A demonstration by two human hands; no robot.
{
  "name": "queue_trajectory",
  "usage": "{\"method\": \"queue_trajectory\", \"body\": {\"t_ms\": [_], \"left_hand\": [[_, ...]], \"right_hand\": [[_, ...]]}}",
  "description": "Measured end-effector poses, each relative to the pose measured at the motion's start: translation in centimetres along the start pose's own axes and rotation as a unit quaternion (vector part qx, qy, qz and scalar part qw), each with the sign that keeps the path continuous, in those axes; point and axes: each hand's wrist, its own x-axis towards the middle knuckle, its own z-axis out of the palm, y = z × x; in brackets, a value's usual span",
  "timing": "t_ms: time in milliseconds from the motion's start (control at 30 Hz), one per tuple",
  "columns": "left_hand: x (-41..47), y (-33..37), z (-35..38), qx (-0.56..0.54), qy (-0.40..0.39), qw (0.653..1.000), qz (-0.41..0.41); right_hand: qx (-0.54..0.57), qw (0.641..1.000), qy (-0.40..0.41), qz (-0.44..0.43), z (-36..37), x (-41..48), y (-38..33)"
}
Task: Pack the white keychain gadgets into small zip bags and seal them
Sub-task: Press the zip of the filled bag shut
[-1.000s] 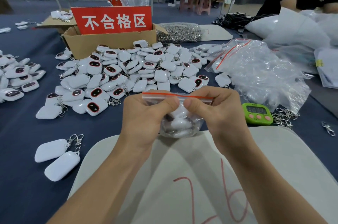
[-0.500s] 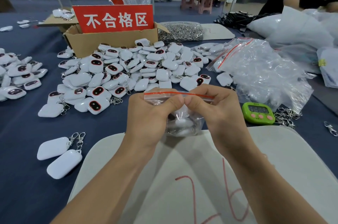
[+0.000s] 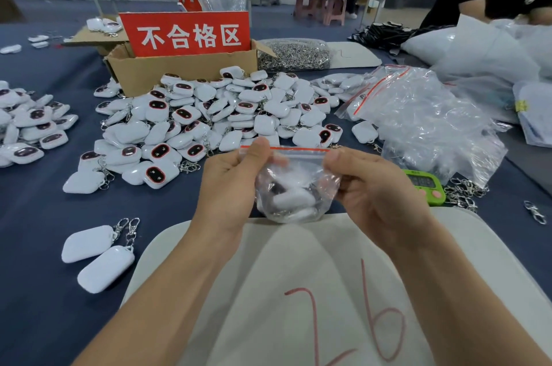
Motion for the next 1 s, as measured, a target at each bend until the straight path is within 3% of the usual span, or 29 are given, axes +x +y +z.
{"method": "queue_trajectory", "body": {"t_ms": [67,200,267,367,400,467,533,600,733,800,833,900,967,1000], "left_hand": [[0.0,-0.2,-0.1,0.014,-0.009,1.000,-0.002],[0.0,-0.4,-0.1,0.016,-0.006,1.000,0.023],[0.2,-0.6,-0.2,-0.002,0.002,1.000,0.006],[0.8,-1.1,-0.6,-0.043,0.072,0.993,-0.082],[1.1,-1.1,-0.7,-0.076,0.099,0.986,-0.107],[1.4,-1.3,-0.9,-0.178,0.121,0.967,-0.135],[1.5,-1.4,-0.9,-0.289,0.089,0.942,-0.145],[1.7,-1.2,-1.0,-0.334,0.030,0.932,-0.139],[1.8,-1.3,-1.7,-0.132,-0.056,0.986,-0.080],[1.1,-1.2,-1.4,-0.126,-0.150,0.976,-0.097],[0.8,-1.3,-1.1,-0.132,-0.198,0.965,-0.114],[0.6,-1.8,-0.4,-0.097,-0.215,0.964,-0.120],[0.5,-2.2,0.6,-0.082,-0.128,0.983,-0.102],[0.4,-2.5,0.9,-0.060,-0.069,0.993,-0.077]], "right_hand": [[0.021,0.999,0.001,0.024,-0.4,0.1,-0.1],[0.024,1.000,0.013,-0.011,-0.1,0.2,-0.1],[-0.050,0.995,0.059,-0.062,0.4,0.3,0.4],[-0.174,0.957,0.158,-0.170,1.4,0.2,1.1],[-0.204,0.951,0.151,-0.177,1.7,0.1,1.1],[-0.255,0.960,0.034,-0.112,2.2,0.0,1.6],[-0.275,0.959,-0.055,-0.032,2.8,-0.2,2.4],[-0.241,0.970,-0.016,-0.031,2.9,0.1,3.1],[0.019,0.999,0.024,0.009,2.1,0.4,2.1],[0.092,0.994,0.016,0.051,1.7,0.5,1.7],[0.071,0.995,0.026,0.070,1.8,0.5,1.8],[-0.122,0.987,0.086,0.055,2.1,0.7,2.6],[-0.274,0.944,0.179,-0.035,2.5,0.7,3.2],[-0.283,0.934,0.208,-0.067,2.7,0.7,3.1]]}}
